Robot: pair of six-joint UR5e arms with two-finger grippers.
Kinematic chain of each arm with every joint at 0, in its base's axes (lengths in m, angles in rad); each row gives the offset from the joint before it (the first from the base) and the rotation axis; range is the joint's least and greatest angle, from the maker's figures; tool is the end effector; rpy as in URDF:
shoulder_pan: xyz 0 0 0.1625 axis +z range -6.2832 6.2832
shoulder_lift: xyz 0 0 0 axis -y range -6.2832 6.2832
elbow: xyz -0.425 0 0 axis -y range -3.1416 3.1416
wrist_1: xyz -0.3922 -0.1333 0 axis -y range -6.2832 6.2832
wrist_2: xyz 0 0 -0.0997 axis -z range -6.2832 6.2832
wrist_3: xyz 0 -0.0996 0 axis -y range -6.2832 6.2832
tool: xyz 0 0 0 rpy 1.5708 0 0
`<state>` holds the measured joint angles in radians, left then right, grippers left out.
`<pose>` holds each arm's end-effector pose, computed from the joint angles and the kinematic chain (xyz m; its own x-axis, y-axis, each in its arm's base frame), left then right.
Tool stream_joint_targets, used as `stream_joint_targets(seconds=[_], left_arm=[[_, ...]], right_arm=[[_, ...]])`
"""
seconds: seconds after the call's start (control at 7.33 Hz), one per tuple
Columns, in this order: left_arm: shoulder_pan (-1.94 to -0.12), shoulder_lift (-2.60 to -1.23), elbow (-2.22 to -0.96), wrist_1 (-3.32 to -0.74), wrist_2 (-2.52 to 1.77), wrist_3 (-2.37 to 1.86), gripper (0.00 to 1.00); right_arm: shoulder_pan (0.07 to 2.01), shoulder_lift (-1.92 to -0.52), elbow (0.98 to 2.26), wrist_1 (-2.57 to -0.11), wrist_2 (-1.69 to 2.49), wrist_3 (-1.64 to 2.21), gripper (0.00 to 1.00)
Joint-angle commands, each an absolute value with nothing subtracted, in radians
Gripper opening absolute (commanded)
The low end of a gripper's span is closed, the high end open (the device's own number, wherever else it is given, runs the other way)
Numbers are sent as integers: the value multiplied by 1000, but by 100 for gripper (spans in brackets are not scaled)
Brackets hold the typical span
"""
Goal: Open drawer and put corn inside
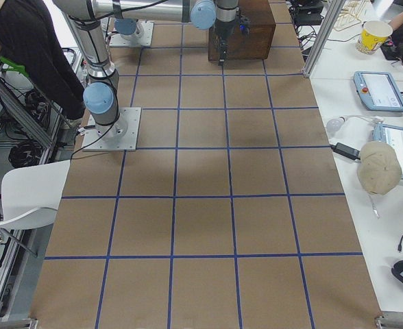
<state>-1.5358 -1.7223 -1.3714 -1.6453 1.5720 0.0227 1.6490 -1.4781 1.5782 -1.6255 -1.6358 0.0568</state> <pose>-0.1138 -0.5572 0.4992 -0.9999 -0.0123 -0.0006 -0.0123 0.9996 0.0266 0.1674 -0.5132 0.4427 -0.9974 -0.0242 0.0674 -0.0215 0.9989 0.0416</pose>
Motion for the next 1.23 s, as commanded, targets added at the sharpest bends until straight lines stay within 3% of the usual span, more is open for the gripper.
stream_joint_targets(seconds=[0.0,0.41,1.09], left_arm=[[-1585,-1662,-1393,-1674,1563,-118,100],[-1595,-1576,-1471,-1675,1539,-109,100],[-1557,-1575,-1459,-1657,1574,80,100]], right_arm=[[1649,-1477,1578,-1624,-1637,57,100],[1649,-1479,1578,-1625,-1637,57,100],[1649,-1477,1578,-1625,-1638,57,100]])
